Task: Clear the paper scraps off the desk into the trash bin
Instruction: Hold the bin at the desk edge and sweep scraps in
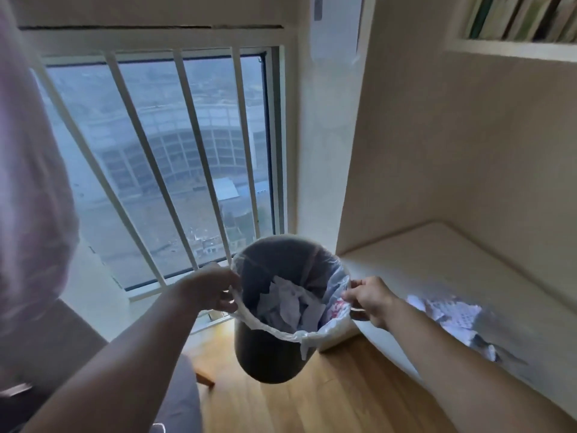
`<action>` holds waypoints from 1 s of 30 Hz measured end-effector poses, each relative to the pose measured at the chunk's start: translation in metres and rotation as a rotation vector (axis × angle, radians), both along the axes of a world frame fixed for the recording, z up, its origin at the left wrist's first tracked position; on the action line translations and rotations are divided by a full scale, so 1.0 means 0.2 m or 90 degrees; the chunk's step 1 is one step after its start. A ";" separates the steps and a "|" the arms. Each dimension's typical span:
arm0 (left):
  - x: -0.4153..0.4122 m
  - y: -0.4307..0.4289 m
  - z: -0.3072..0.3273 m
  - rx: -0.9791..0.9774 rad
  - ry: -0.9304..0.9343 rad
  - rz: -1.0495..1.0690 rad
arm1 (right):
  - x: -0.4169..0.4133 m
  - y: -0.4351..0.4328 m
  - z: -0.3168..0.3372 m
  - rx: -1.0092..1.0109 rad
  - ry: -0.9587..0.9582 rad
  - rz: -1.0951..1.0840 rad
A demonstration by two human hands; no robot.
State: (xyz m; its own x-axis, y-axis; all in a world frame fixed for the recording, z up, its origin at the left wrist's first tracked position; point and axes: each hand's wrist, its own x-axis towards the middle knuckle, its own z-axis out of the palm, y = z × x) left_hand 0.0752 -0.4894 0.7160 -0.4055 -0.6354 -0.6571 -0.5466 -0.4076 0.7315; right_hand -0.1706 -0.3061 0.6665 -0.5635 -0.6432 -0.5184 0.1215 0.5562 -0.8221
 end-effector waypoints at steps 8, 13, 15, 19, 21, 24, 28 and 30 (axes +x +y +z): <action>0.21 0.10 -0.36 0.023 -0.039 0.052 | 0.25 0.08 -0.37 0.053 -0.064 -0.037; 0.15 0.20 -0.63 0.031 -0.107 0.008 | 0.18 0.22 -0.52 0.081 -0.012 -0.060; 0.08 0.25 -0.73 0.038 -0.126 -0.001 | 0.06 0.29 -0.55 0.099 0.141 -0.026; -0.11 0.37 -0.89 0.033 -0.147 -0.043 | -0.26 0.45 -0.52 0.129 0.435 0.062; -0.22 0.43 -0.96 0.033 -0.156 -0.068 | -0.45 0.53 -0.52 0.166 0.564 0.068; -0.38 0.50 -1.03 0.044 -0.166 -0.095 | -0.73 0.63 -0.52 0.247 0.606 0.058; -0.57 0.54 -1.12 0.070 -0.175 -0.103 | -1.03 0.65 -0.59 0.336 0.505 0.132; -0.64 0.55 -1.14 0.081 -0.176 -0.098 | -1.12 0.60 -0.64 0.353 0.484 0.190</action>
State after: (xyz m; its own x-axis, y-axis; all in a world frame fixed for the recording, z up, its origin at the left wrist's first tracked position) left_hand -0.0536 -0.3800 0.4878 -0.2856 -0.4865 -0.8257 -0.7793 -0.3836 0.4955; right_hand -0.3952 -0.1864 0.5388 -0.7255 -0.5887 -0.3565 -0.5396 0.8081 -0.2363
